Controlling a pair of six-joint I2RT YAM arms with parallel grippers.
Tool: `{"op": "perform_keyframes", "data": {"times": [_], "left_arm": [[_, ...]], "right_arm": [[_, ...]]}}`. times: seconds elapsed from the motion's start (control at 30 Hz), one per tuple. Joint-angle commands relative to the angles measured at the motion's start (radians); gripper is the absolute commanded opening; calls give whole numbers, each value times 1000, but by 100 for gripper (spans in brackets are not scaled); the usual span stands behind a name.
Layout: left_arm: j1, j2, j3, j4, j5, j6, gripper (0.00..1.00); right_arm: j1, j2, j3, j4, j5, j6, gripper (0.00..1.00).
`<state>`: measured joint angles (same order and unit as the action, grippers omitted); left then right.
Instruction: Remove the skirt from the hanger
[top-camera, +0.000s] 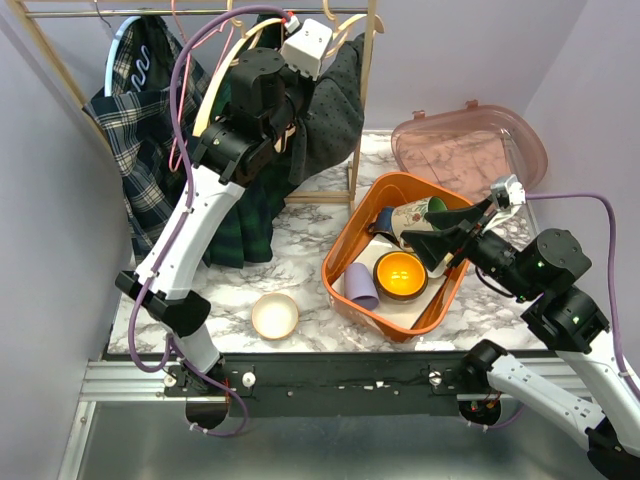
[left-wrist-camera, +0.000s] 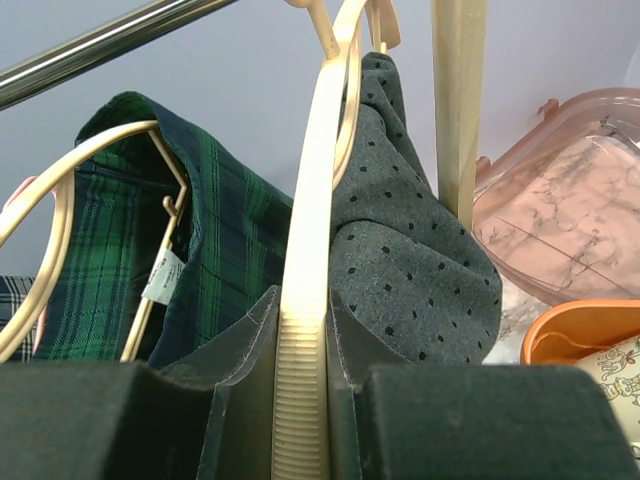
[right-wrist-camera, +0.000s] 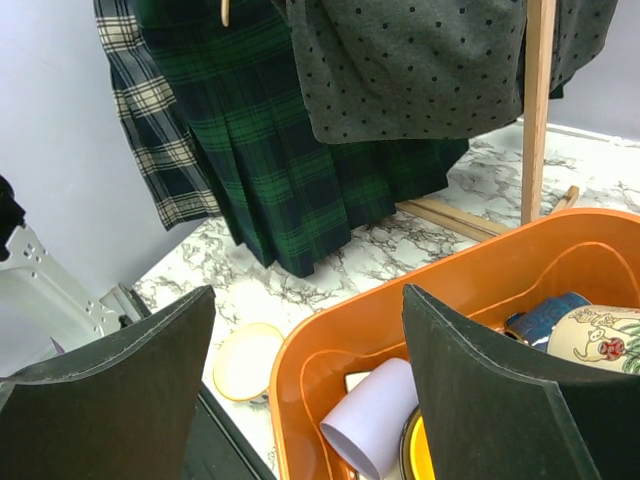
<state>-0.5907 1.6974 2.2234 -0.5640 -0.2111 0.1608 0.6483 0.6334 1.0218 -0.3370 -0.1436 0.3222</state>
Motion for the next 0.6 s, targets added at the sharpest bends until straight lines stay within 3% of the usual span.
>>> {"op": "perform_keyframes", "data": {"times": [0.0, 0.57], "left_arm": [[0, -56, 22, 174, -48, 2, 0], [0, -59, 35, 265, -62, 71, 0]], "right_arm": [[-3, -9, -5, 29, 12, 18, 83], [-3, -5, -14, 46, 2, 31, 83]]}}
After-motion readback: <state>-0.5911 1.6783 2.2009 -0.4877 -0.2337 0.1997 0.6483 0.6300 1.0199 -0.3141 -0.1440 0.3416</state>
